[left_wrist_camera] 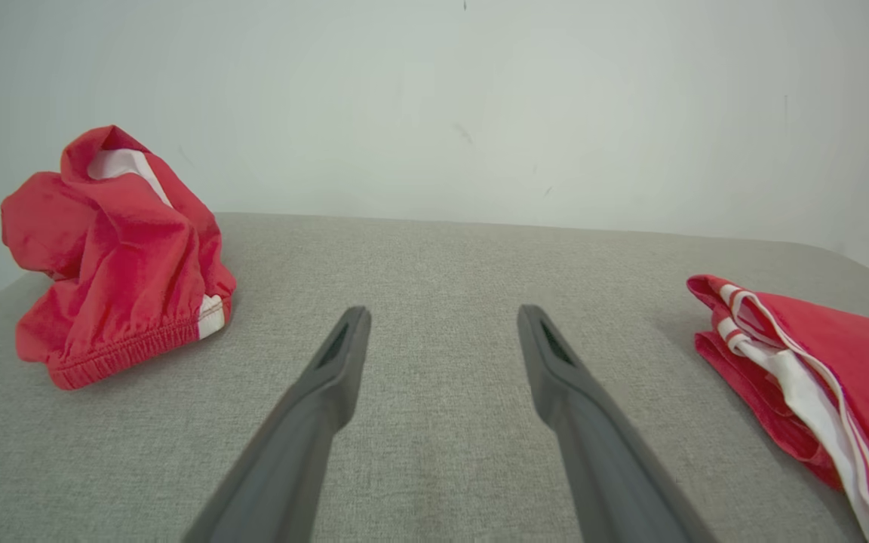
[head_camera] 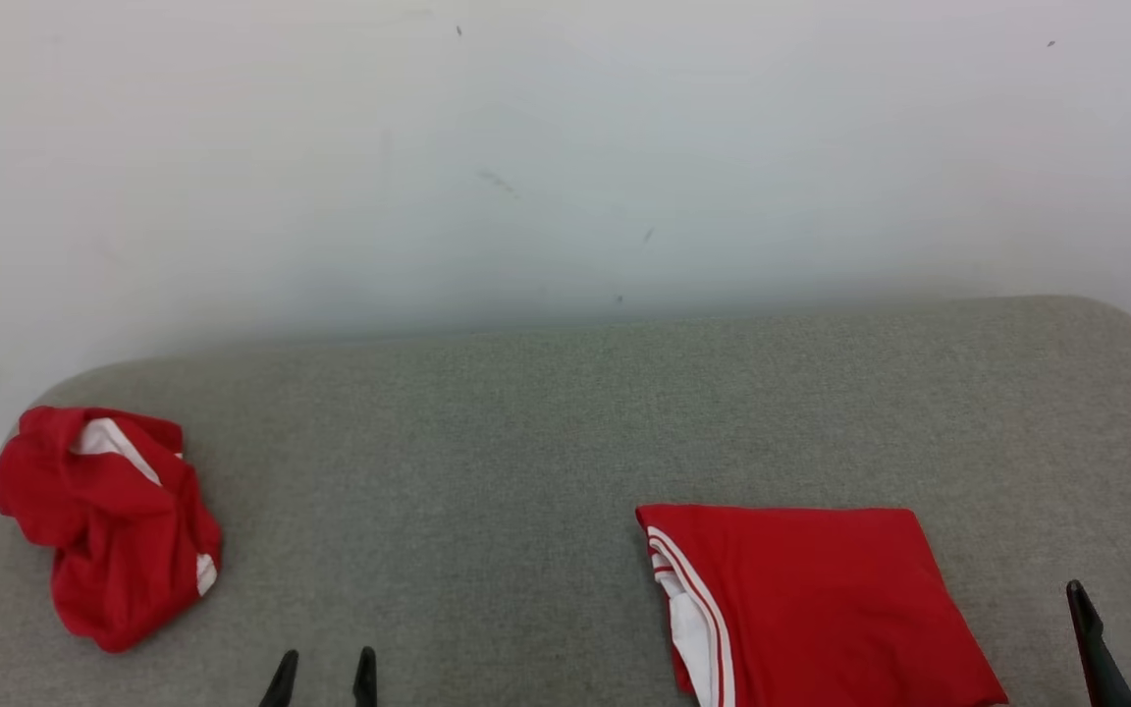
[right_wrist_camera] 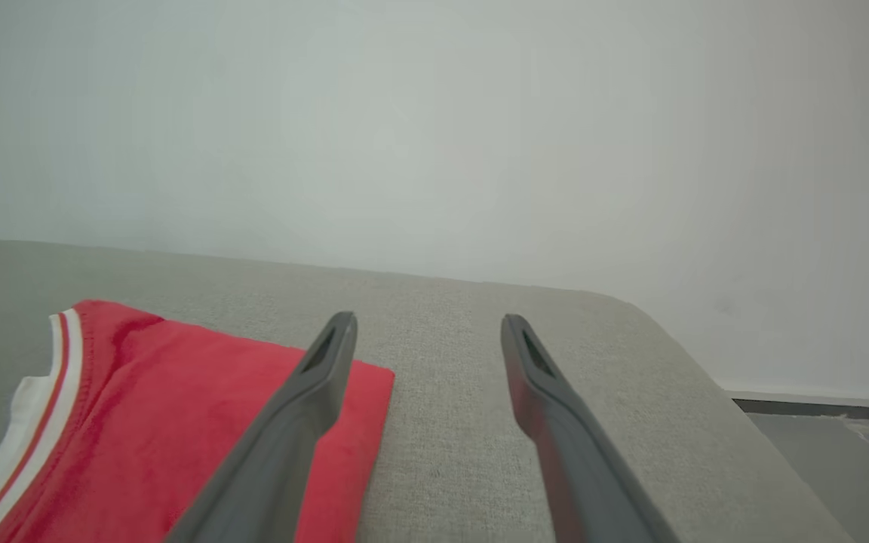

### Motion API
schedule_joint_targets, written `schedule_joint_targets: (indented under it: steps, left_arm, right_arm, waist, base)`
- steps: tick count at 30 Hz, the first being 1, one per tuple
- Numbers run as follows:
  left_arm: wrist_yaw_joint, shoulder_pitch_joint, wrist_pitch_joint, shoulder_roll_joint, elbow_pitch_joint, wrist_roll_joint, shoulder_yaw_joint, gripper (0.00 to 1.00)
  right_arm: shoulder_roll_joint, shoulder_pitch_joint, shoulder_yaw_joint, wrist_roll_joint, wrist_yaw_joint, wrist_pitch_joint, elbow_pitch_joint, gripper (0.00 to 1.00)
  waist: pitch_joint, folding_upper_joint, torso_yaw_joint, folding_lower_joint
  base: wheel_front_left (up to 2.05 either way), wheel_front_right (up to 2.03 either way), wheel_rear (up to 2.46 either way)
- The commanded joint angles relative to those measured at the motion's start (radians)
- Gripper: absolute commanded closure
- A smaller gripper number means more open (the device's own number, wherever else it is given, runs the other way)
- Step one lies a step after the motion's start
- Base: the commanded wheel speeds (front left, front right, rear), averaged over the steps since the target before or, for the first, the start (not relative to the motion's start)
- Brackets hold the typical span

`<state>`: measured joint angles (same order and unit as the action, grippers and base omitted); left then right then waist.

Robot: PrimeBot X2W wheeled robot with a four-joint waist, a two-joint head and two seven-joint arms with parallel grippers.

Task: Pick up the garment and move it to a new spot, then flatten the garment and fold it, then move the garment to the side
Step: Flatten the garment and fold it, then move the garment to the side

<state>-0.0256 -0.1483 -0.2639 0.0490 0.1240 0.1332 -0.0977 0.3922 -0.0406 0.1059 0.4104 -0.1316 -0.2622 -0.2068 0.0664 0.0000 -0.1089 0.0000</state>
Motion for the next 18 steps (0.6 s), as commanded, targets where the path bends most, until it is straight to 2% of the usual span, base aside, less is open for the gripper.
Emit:
schedule_joint_targets:
  steps: [1, 9, 18]
  left_arm:
    - [0.003, -0.017, 0.0, 0.003, 0.003, -0.007, 0.005, 0.0]
    - [-0.004, -0.064, 0.0, 0.003, -0.002, -0.01, 0.022, 0.0]
    - [0.004, -0.09, 0.0, 0.003, -0.011, -0.014, 0.04, 0.0]
  right_arm:
    - [-0.01, -0.026, -0.02, -0.011, 0.002, -0.003, 0.01, 0.0]
    - [-0.039, -0.099, -0.049, -0.024, 0.002, -0.003, 0.007, 0.0]
    - [-0.049, -0.079, -0.027, -0.019, 0.002, -0.003, 0.004, 0.0]
  waist:
    - [0.005, 0.0, -0.003, 0.0]
    - [0.027, 0.0, -0.002, 0.0]
    - [0.039, 0.0, 0.036, 0.0]
  base:
    - [0.0, 0.0, 0.0]
    - [0.0, 0.0, 0.0]
    - [0.0, 0.0, 0.0]
